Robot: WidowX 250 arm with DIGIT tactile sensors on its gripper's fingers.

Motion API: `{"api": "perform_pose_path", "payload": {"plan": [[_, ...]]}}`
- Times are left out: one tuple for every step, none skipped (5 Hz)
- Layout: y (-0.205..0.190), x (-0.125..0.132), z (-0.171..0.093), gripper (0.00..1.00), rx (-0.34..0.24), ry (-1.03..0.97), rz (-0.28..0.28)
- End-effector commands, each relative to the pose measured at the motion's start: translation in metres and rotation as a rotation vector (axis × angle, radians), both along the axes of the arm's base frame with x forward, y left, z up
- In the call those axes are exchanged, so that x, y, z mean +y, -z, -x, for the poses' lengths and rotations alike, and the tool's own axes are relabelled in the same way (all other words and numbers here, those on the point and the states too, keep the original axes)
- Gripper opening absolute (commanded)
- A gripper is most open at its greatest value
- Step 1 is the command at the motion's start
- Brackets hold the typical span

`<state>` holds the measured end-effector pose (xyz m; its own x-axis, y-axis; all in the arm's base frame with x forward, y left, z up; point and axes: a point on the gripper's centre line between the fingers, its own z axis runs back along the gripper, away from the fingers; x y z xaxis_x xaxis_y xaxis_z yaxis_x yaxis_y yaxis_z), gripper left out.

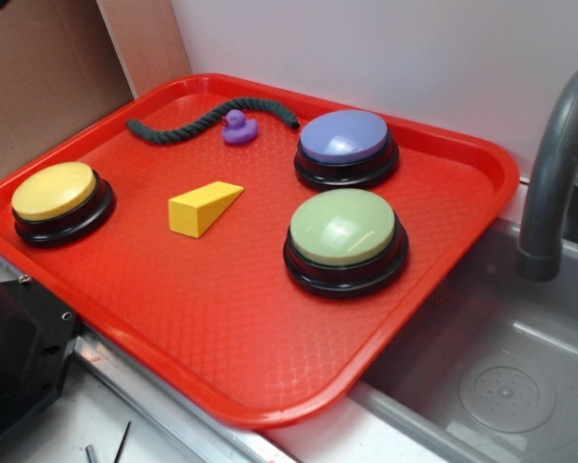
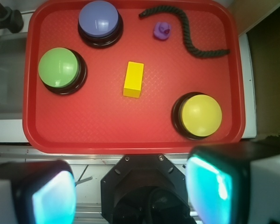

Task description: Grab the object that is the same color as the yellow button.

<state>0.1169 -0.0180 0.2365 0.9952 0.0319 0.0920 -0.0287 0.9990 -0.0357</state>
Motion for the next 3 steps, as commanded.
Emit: {"api": "perform_pose_path", "payload": {"plan": [[0.0,0.0,0.0,1.0,0.0,0.0,0.0],[0.018,-0.026,-0.037,1.0,-0.005,-0.137,0.002],[0.03,-0.015,-0.055,1.0,-0.104,-0.335,0.032]]}}
